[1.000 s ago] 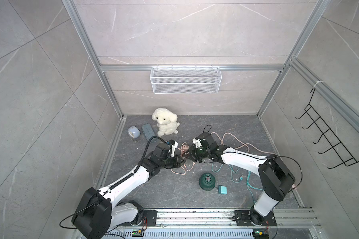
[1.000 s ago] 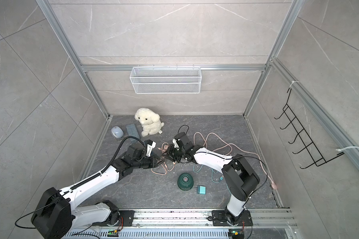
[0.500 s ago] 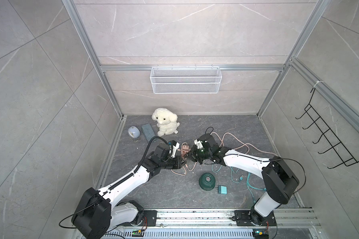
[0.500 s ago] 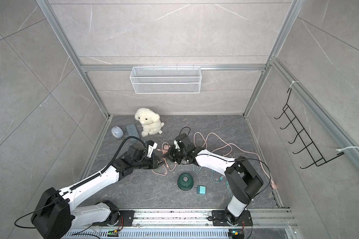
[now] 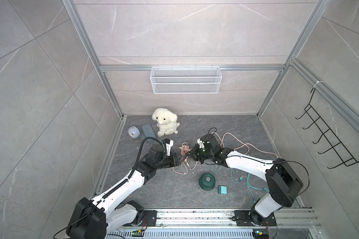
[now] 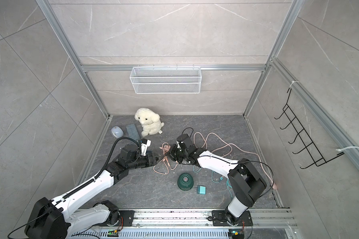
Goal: Charge the cordless meat grinders
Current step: Pick up the charging cable from the center of the board.
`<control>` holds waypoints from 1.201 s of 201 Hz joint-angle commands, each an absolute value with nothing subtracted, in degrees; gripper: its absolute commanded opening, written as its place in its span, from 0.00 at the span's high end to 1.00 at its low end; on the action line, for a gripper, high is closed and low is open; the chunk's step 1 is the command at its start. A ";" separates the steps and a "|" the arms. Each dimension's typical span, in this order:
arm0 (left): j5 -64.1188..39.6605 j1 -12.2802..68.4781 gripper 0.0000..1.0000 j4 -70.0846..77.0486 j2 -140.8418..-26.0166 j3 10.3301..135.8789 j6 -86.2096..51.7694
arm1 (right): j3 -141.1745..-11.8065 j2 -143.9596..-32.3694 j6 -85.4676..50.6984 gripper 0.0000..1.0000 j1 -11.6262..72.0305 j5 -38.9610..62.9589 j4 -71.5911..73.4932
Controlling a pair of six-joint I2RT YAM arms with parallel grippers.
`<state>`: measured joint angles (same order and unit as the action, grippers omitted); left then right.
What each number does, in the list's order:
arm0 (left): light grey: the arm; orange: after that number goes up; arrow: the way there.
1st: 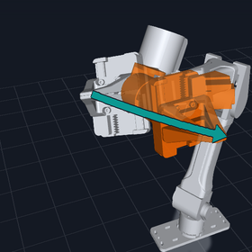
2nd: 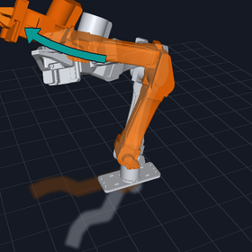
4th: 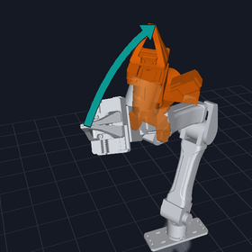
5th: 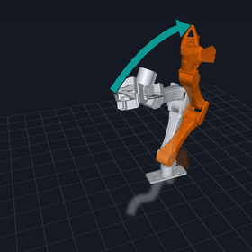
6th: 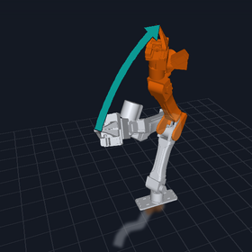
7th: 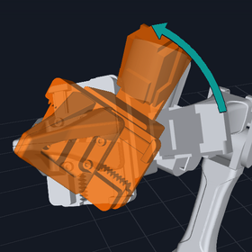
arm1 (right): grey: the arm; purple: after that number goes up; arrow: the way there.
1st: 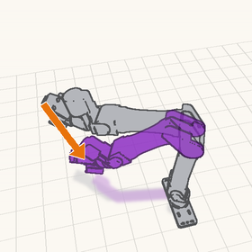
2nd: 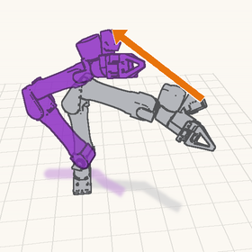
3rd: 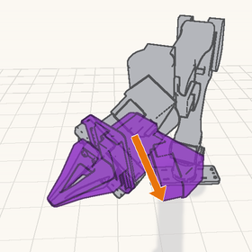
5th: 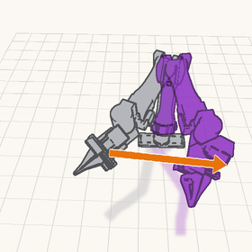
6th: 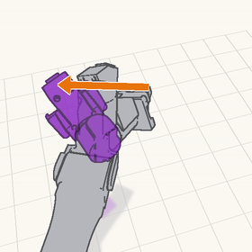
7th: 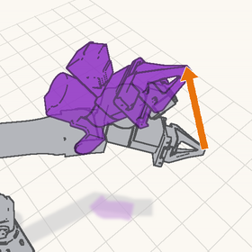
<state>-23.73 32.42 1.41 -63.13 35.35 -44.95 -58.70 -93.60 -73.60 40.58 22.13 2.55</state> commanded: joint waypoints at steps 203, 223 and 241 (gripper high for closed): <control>-11.93 32.38 0.56 47.88 -70.32 27.01 -72.20 | -54.45 -93.27 -80.86 1.00 40.93 9.19 31.39; -12.76 32.39 0.59 49.30 -71.75 27.65 -72.60 | -54.10 -92.96 -80.55 1.00 40.92 8.59 30.92; -13.59 32.40 0.62 51.00 -72.61 28.07 -73.14 | -54.03 -93.20 -80.50 1.00 40.89 8.60 31.01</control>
